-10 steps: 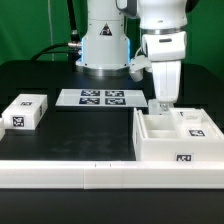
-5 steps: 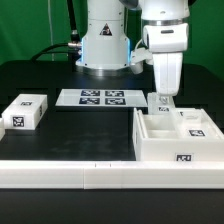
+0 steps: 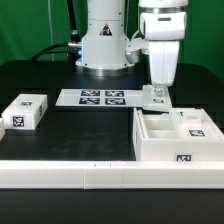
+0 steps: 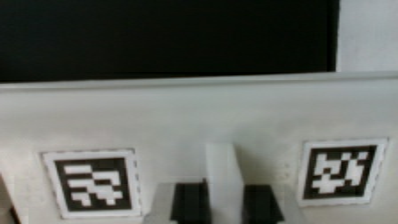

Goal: Assemble cabinet

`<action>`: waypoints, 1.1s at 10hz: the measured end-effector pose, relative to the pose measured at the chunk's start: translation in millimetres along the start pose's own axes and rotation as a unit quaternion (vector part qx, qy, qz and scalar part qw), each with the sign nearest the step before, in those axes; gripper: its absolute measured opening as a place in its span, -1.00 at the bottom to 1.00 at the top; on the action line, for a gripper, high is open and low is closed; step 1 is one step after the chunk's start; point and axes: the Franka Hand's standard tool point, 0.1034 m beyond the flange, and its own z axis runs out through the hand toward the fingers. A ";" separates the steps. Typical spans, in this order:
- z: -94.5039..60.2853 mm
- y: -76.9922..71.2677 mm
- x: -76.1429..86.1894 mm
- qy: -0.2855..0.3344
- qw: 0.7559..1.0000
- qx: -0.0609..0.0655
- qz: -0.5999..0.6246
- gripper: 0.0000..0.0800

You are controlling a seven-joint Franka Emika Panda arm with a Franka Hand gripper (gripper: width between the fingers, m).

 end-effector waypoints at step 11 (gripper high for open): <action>-9.1 31.2 -8.9 0.004 1.000 -0.012 0.017 -0.83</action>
Offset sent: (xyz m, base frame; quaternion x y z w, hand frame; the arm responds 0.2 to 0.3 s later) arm 0.0261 -0.0089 0.0104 0.0066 0.0156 0.0128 0.9998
